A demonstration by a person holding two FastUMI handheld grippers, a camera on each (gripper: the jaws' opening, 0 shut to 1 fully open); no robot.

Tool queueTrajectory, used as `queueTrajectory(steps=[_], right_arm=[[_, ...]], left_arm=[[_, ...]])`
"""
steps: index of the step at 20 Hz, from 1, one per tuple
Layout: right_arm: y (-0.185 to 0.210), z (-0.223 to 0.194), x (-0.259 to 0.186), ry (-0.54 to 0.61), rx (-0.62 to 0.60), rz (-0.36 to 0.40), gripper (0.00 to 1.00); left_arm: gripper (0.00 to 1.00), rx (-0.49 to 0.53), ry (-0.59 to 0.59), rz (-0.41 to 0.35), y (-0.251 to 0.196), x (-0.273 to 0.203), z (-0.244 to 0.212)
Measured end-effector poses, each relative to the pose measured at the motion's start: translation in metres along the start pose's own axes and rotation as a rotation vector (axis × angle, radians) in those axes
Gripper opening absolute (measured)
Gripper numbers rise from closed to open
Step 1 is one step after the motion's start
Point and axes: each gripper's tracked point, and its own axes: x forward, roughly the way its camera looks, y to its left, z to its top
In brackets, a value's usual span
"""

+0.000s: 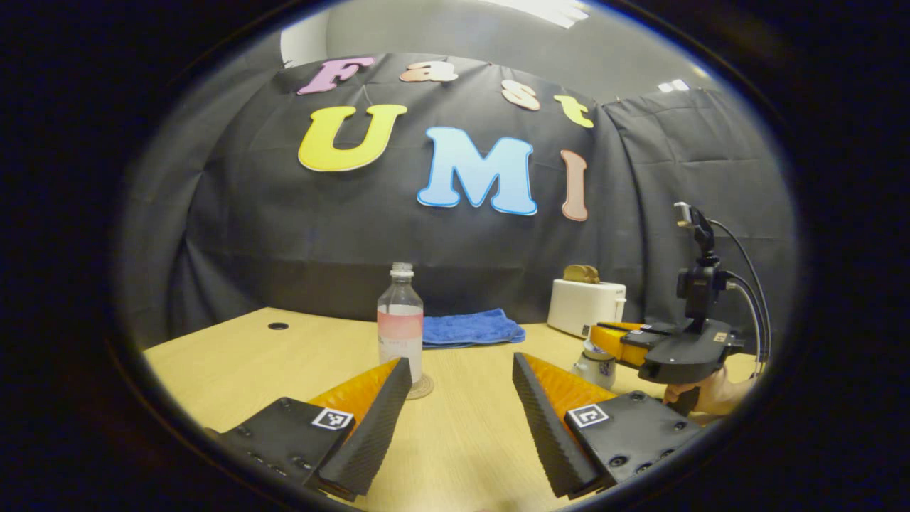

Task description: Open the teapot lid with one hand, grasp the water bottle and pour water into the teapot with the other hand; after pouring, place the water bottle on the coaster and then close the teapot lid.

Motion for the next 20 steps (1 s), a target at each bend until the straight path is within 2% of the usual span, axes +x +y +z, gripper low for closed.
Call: queueTrajectory(steps=[5, 8, 10, 11, 13, 14, 15, 16, 17, 18, 20], right_arm=[[-0.001, -0.005, 0.003, 0.015, -0.005, -0.009, 0.07], [0.0, -0.005, 0.002, 0.014, -0.015, -0.007, 0.12], [-0.004, 0.009, -0.005, -0.02, -0.019, -0.02, 0.22], [-0.008, 0.018, -0.01, -0.037, -0.023, -0.035, 0.33], [-0.012, 0.032, -0.024, -0.056, -0.022, -0.052, 0.36], [-0.011, 0.037, -0.036, -0.06, -0.008, -0.049, 0.47], [-0.012, 0.04, -0.049, -0.063, 0.013, -0.052, 0.63], [-0.007, 0.042, -0.065, -0.062, 0.045, -0.046, 0.66], [-0.004, 0.039, -0.076, -0.053, 0.063, -0.044, 0.75], [-0.001, 0.035, -0.087, -0.045, 0.07, -0.047, 0.87], [0.003, 0.03, -0.11, -0.038, 0.075, -0.054, 0.9]], left_arm=[[0.99, 0.052, -0.022, -0.009, -0.008, 0.0, 0.005], [0.99, 0.068, -0.032, -0.016, -0.013, -0.003, 0.009], [0.99, 0.08, -0.034, -0.017, -0.016, -0.004, 0.01], [0.99, 0.086, -0.034, -0.016, -0.016, -0.004, 0.01], [0.99, 0.087, -0.033, -0.011, -0.019, -0.007, 0.009], [0.99, 0.081, -0.036, -0.009, -0.022, -0.008, 0.009], [0.99, 0.08, -0.041, -0.005, -0.025, -0.01, 0.009], [0.99, 0.081, -0.049, 0.006, -0.027, -0.012, 0.011], [0.99, 0.078, -0.062, 0.024, -0.028, -0.014, 0.014], [0.99, 0.07, -0.07, 0.027, -0.033, -0.017, 0.015], [0.99, 0.046, -0.067, 0.013, -0.047, -0.022, 0.012]])
